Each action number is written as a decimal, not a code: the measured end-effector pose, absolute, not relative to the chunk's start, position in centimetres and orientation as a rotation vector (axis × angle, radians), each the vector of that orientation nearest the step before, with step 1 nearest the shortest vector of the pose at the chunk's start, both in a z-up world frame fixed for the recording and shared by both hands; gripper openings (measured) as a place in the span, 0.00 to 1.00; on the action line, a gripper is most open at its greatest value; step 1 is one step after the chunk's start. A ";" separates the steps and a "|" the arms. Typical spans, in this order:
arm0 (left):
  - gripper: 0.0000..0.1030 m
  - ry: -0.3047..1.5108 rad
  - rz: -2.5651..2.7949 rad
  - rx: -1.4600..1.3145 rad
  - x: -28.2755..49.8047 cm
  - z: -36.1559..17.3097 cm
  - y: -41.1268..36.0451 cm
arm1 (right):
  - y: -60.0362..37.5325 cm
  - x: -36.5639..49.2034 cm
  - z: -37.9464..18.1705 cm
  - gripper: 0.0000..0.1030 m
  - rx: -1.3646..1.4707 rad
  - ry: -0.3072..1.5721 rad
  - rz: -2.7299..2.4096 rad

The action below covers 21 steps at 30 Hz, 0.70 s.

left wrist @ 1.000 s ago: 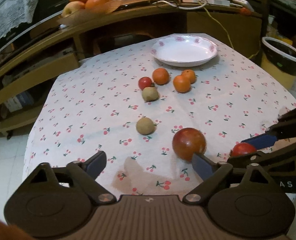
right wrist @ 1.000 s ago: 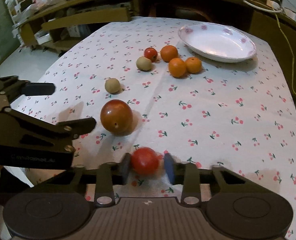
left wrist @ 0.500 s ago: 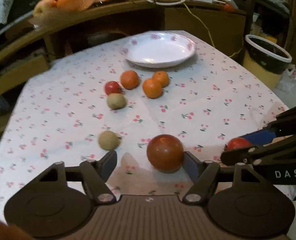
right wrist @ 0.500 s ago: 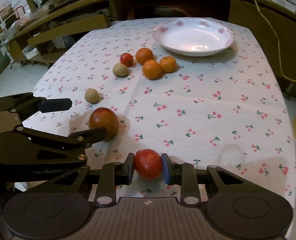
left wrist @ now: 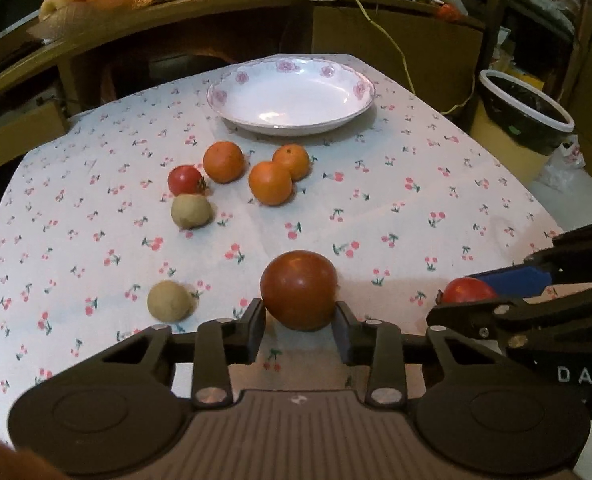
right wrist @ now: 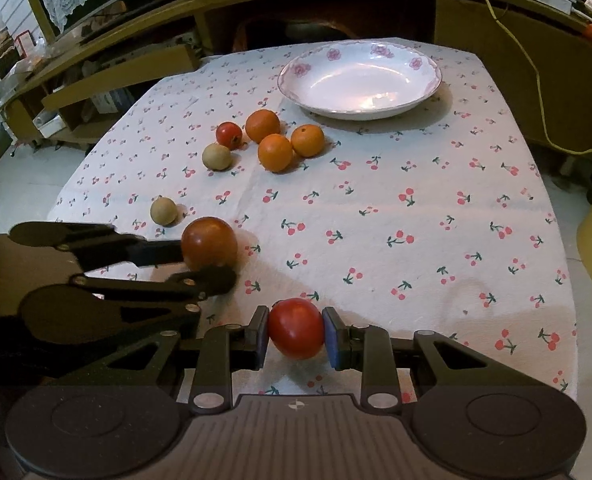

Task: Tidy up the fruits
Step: 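Carry both held tomatoes up and over the white bowl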

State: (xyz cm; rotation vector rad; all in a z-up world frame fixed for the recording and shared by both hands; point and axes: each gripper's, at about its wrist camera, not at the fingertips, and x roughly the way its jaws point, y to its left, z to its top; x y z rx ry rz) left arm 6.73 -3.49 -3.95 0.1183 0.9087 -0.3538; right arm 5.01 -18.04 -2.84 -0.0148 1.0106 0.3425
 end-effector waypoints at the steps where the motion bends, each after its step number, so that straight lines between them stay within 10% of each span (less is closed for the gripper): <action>1: 0.41 0.907 -0.354 0.117 6.8 -3.9 -3.5 | -18.1 5.1 -2.7 0.28 -0.013 1.006 0.341; 21: 0.45 0.908 -0.360 0.111 9.0 -4.3 -4.6 | -19.5 6.3 -2.7 0.29 0.026 1.013 0.302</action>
